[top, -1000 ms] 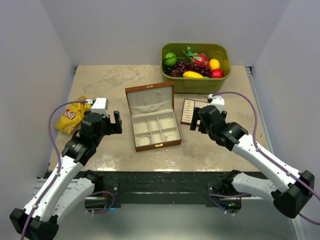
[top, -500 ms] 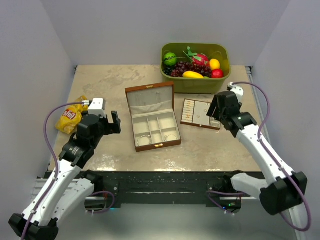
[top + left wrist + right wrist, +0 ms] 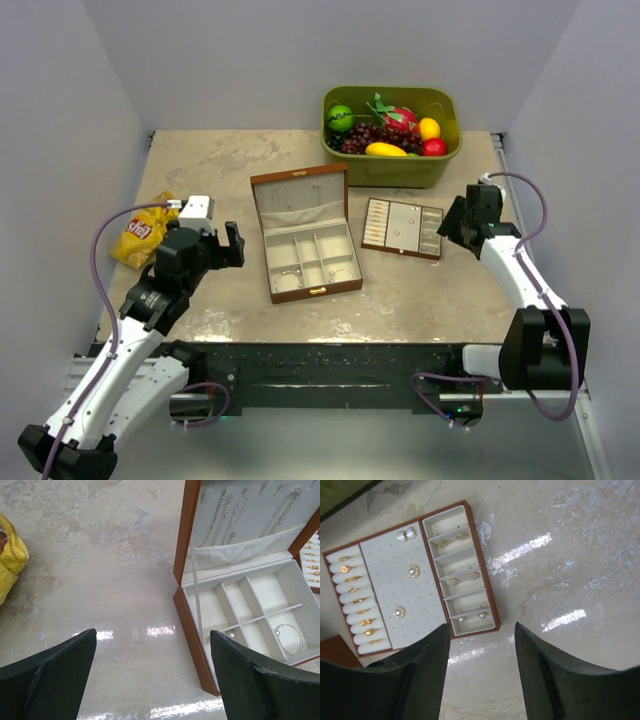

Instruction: Organize the mixed jewelry

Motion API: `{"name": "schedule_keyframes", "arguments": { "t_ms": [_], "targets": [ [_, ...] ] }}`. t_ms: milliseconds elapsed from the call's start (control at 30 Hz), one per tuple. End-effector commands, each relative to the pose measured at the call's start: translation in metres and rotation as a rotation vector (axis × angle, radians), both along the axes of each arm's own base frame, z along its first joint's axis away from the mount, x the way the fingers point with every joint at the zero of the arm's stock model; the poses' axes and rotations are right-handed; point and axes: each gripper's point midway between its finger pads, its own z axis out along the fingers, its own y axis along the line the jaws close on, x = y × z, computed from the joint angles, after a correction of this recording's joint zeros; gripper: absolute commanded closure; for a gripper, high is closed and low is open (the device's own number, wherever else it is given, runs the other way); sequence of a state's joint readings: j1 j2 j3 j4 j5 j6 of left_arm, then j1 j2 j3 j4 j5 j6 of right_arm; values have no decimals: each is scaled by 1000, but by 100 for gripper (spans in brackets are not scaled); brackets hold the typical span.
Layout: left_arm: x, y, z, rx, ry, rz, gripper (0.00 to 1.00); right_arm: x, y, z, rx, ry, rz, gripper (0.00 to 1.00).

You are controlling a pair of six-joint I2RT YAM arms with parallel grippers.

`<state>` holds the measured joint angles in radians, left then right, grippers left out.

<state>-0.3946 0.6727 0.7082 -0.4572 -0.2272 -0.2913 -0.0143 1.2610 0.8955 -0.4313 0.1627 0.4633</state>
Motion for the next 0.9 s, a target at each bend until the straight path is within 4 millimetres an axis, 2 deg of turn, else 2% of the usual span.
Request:
{"name": "schedule_keyframes", "arguments": {
  "t_ms": [0, 33, 267, 533, 700, 867],
  "targets": [
    [5, -2, 7, 4, -40, -20, 0, 6, 3, -20, 14, 7, 60, 45],
    [5, -3, 7, 3, -38, -23, 0, 4, 3, -27, 19, 18, 53, 46],
    [6, -3, 6, 5, -37, -23, 0, 11, 0, -48, 15, 32, 44, 51],
    [6, -2, 7, 6, -37, -19, 0, 20, -1, -60, 5, 53, 55, 55],
    [6, -2, 6, 7, -36, -16, 0, 20, -2, -69, -3, 77, 68, 60],
    [7, -2, 6, 7, -36, -16, 0, 20, -3, -75, -16, 90, 73, 61]
  ]
}}
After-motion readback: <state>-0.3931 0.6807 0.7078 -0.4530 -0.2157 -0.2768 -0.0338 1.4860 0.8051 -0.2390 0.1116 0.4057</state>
